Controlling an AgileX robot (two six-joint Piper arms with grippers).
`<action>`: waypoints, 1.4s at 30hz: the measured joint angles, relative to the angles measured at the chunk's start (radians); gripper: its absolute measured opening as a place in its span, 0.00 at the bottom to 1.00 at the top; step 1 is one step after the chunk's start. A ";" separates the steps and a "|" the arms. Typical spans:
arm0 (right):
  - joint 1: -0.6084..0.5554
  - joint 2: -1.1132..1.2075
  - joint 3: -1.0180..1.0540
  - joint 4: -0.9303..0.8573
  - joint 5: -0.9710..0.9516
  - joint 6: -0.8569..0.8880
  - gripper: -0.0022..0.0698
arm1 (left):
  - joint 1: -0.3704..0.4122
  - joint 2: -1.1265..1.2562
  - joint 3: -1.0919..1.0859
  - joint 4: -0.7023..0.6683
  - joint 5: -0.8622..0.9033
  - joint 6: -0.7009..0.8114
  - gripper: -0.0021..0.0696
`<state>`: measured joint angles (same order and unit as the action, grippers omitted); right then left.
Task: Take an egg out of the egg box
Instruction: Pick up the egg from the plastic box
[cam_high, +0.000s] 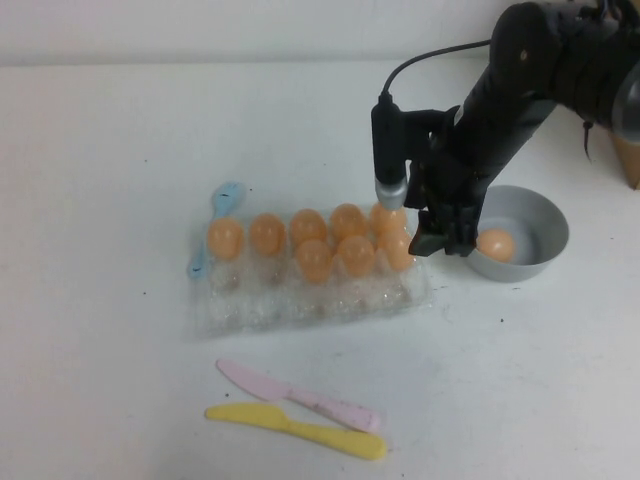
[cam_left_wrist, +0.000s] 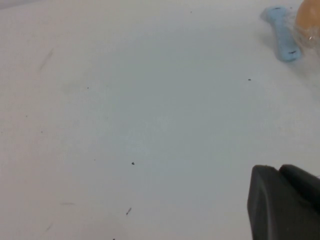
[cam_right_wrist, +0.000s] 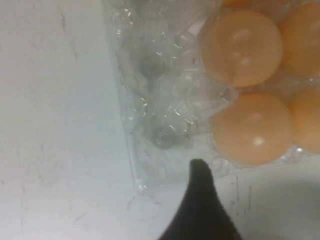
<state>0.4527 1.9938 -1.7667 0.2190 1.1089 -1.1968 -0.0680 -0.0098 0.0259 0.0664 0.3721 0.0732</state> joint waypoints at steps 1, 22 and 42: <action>0.004 0.008 0.000 -0.002 0.000 -0.002 0.65 | 0.000 0.000 0.000 0.000 0.000 0.000 0.02; 0.032 0.113 -0.009 -0.020 -0.119 -0.029 0.61 | 0.000 0.000 0.000 0.000 0.000 0.000 0.02; 0.032 0.131 -0.020 -0.008 -0.121 -0.029 0.49 | 0.000 0.000 0.000 0.000 0.000 0.000 0.02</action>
<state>0.4844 2.1253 -1.7868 0.2107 0.9876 -1.2263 -0.0680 -0.0098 0.0259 0.0664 0.3721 0.0732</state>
